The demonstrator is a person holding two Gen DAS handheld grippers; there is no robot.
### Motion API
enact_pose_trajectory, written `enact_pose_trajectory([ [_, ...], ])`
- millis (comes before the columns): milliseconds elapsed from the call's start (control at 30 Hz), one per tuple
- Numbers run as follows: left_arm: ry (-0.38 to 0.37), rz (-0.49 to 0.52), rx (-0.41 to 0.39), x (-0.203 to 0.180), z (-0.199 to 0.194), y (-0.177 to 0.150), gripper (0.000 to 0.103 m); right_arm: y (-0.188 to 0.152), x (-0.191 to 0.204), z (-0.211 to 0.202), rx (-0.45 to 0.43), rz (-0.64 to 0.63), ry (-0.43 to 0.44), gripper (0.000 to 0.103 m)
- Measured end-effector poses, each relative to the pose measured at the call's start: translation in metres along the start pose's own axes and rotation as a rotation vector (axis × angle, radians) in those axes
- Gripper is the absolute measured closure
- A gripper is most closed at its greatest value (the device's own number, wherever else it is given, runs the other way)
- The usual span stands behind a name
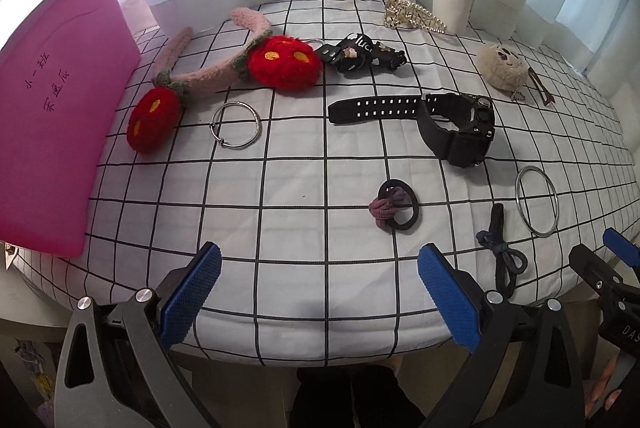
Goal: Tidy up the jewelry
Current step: 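Move the left tool toward the dark hair tie while the right tool approaches the silver ring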
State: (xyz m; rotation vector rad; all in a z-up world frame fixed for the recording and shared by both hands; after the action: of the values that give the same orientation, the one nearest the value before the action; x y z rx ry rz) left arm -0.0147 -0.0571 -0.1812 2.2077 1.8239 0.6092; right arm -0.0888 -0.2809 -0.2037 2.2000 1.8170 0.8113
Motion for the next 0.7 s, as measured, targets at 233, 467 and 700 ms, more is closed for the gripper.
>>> enact_pose_trajectory([
  [233, 0.051, -0.058, -0.027, -0.012, 0.017, 0.003, 0.006, 0.007, -0.012, 0.024, 0.006, -0.036, 0.075, 0.009],
  [467, 0.036, -0.030, -0.047, -0.026, 0.033, -0.002, 0.006, 0.009, -0.016, 0.035, -0.020, -0.080, 0.053, 0.009],
  [700, 0.025, -0.017, -0.093, -0.034, 0.040, -0.003, 0.006, 0.007, -0.010, 0.048, -0.031, -0.159, -0.014, 0.009],
])
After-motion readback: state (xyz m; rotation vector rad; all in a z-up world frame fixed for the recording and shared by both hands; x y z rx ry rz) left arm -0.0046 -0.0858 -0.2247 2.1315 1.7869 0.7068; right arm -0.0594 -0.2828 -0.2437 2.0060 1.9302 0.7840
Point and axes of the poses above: each gripper's, at about its wrist camera, not at the fingertips, and z roughly the way its jaws point, x to its left, y to its top, the point moved 2 cm from there along z, roughly the way its jaws point, and after that the axes turned 9 degrees about y, right-handed, at the moved point
